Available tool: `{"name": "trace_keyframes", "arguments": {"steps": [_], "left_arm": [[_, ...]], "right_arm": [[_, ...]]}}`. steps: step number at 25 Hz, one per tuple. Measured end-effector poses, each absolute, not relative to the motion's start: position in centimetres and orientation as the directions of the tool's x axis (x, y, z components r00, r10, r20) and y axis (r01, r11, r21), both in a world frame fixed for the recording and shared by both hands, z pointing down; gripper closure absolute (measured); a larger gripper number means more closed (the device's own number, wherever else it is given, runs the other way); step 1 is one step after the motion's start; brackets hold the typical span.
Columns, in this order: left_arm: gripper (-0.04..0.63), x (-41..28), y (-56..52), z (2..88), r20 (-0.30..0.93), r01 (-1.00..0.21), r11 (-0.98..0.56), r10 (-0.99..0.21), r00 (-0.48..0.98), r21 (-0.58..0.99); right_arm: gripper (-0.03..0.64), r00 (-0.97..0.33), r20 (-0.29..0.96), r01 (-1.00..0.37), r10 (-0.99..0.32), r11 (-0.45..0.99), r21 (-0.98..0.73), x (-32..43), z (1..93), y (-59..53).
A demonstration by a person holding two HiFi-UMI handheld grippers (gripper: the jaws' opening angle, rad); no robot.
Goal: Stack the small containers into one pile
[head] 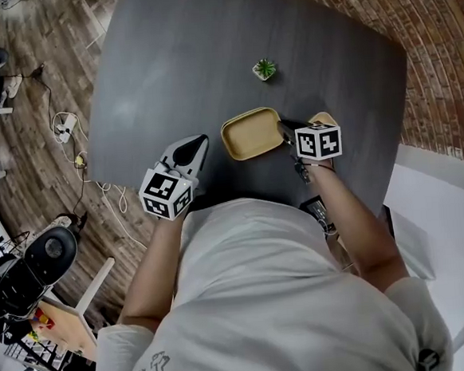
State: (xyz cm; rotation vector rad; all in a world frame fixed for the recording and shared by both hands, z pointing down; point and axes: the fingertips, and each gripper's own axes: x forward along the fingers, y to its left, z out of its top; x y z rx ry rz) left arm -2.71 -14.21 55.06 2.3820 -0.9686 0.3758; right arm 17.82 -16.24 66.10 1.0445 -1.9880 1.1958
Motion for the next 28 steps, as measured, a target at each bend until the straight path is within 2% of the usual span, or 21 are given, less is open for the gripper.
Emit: {"name": "trace_keyframes", "arguments": {"steps": [18,28], "left_arm": [[0.584,-3.1,-15.1,56.3,0.460,-0.709,-0.586,-0.543,0.703,0.393],[0.584,-2.7,-14.6,55.1,0.445,-0.709,-0.599,-0.555,0.703,0.373]], "right_arm": [[0.588,-0.516,0.809,-0.852,-0.282,0.267,-0.450,17.3,67.9,-16.4],[0.522,-0.512,0.792,-0.853,-0.332,0.300,-0.426,18.0,66.2,-16.6]]}}
